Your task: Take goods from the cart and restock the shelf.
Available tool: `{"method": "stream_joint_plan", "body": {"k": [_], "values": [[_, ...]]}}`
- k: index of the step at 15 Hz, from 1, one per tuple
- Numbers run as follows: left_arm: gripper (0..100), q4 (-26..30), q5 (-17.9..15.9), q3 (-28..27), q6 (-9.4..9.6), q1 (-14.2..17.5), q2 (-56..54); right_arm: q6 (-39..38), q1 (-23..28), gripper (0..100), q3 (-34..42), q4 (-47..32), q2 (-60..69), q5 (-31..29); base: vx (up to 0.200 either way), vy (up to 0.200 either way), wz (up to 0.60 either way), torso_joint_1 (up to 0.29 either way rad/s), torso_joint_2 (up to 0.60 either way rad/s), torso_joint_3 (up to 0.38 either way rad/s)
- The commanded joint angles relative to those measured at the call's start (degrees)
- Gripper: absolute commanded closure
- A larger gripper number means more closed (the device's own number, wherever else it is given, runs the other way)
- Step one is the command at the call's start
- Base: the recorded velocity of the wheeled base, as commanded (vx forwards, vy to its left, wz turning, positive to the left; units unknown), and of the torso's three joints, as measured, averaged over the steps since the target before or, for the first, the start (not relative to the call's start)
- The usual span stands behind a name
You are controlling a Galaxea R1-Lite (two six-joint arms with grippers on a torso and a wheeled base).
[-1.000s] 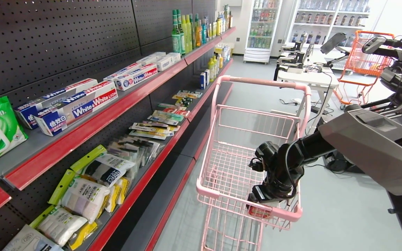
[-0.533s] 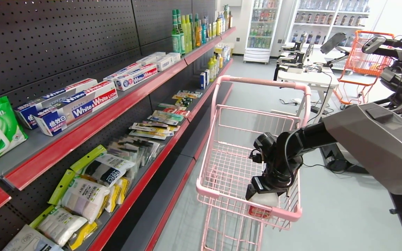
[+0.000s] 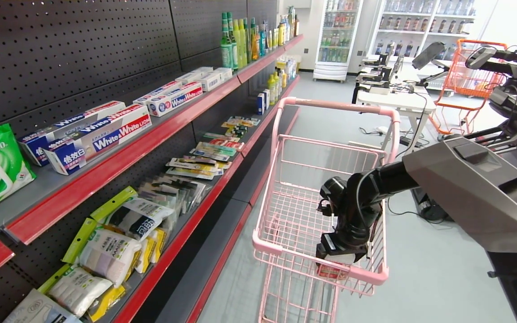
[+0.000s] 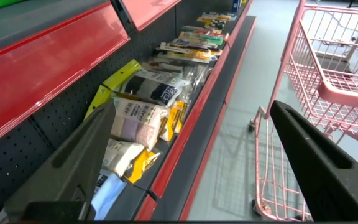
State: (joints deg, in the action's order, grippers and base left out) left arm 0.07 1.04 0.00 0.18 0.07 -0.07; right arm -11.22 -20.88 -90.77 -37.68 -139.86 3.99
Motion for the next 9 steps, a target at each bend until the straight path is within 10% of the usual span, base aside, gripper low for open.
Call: {"method": "stream_joint_plan", "body": {"k": [1, 9], "values": [[0, 0.0, 0.0, 0.0, -0.01, 0.0, 0.1, 0.1, 0.2, 0, -0.2, -0.3, -0.8, 0.0, 0.0, 0.0, 0.0, 0.0, 0.0, 0.0], [0, 0.0, 0.0, 0.0, -0.01, 0.0, 0.1, -2.6, 0.8, 0, -5.2, -4.1, -0.8, 0.1, 0.0, 0.0, 0.0, 0.0, 0.0, 0.0]]}}
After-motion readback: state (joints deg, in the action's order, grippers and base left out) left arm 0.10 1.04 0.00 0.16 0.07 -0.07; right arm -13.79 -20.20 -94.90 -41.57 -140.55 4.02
